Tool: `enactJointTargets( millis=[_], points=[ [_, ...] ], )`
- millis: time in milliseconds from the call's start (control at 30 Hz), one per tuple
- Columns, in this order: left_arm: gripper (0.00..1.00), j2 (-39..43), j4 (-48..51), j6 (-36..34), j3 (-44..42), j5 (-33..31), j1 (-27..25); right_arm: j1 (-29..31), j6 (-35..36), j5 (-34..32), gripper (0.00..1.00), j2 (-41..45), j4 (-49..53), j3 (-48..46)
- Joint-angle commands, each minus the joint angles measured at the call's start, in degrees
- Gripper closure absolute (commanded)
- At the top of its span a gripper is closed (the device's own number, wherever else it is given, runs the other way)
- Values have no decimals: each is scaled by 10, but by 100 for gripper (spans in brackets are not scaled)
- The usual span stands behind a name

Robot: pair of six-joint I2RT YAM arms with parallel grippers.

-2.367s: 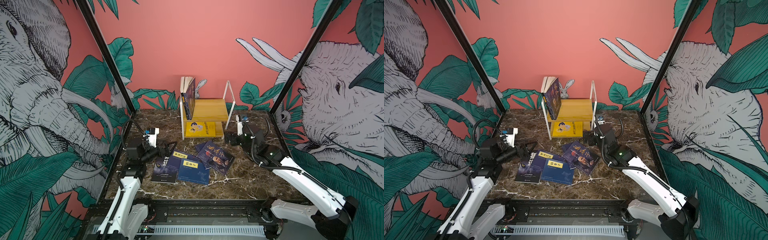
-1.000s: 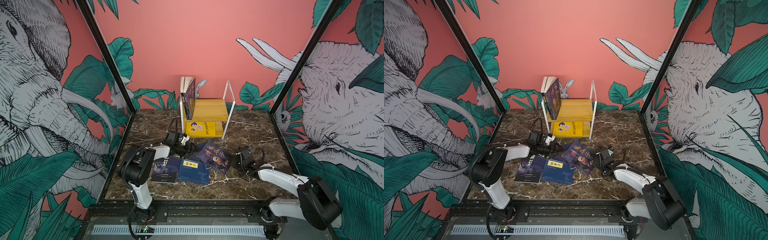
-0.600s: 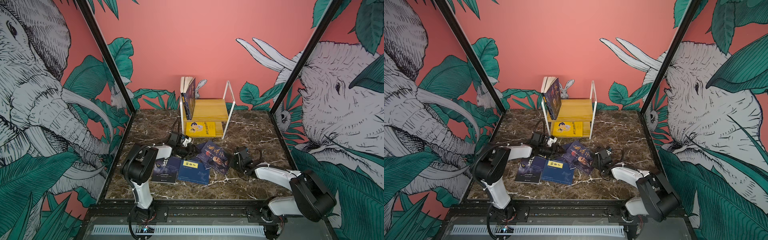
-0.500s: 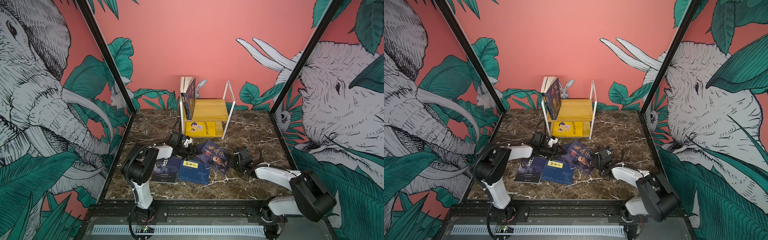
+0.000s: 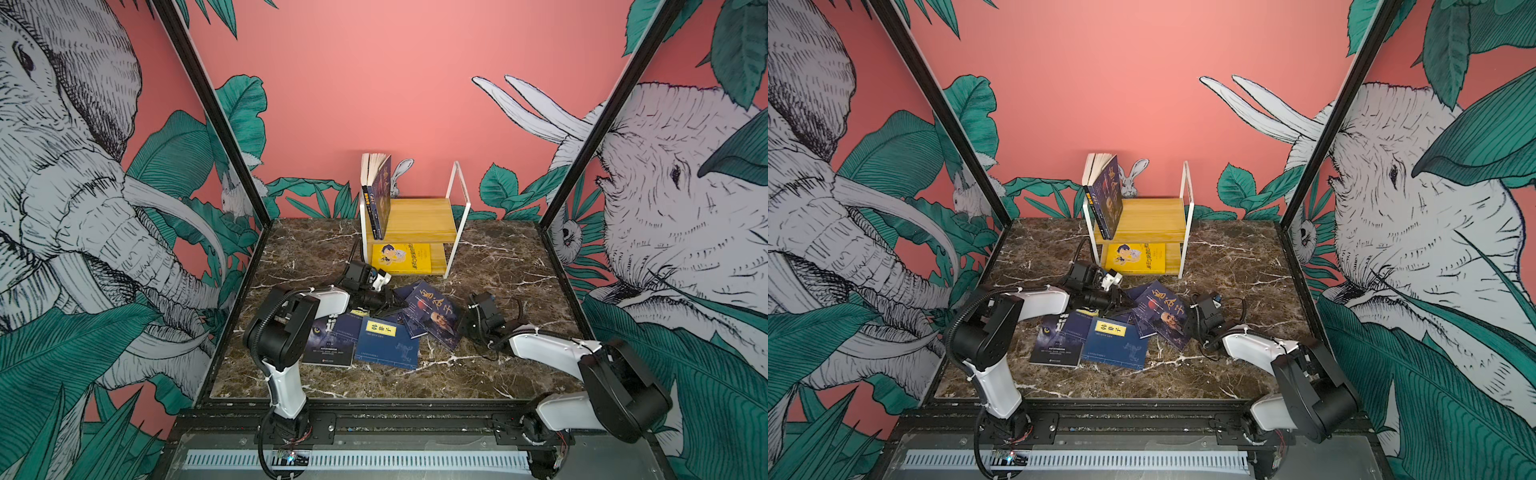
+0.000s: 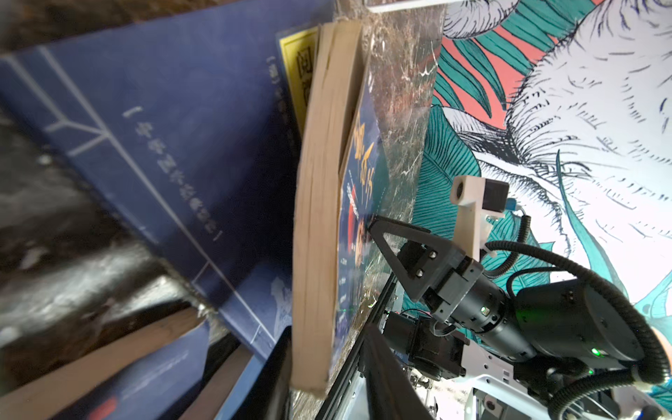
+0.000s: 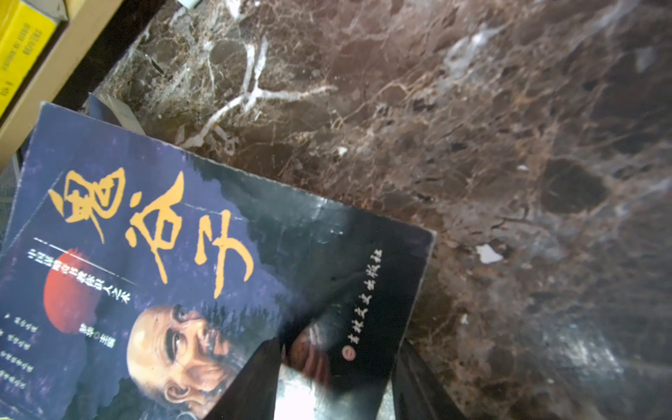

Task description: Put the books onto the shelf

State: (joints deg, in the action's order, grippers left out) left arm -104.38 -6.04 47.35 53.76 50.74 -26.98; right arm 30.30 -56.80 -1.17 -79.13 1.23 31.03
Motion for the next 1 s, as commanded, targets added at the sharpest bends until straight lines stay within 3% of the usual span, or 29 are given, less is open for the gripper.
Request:
enactJointTargets(
  millis=[0, 400, 533, 767, 967],
  points=[
    [72, 3, -13, 2, 14, 19, -10, -1, 1, 0, 48, -11, -2, 1],
    [89, 16, 3, -5, 17, 20, -11, -1, 8, 4, 49, -10, -3, 2],
    [99, 28, -4, -11, 9, 17, -11, -1, 5, 4, 49, -6, -19, -8],
    [100, 67, -8, -15, -4, 20, -11, -2, 5, -1, 48, 1, -21, -14],
    [100, 110, 21, -50, -4, 22, -11, -1, 34, -35, 44, 44, 46, 3]
  ],
)
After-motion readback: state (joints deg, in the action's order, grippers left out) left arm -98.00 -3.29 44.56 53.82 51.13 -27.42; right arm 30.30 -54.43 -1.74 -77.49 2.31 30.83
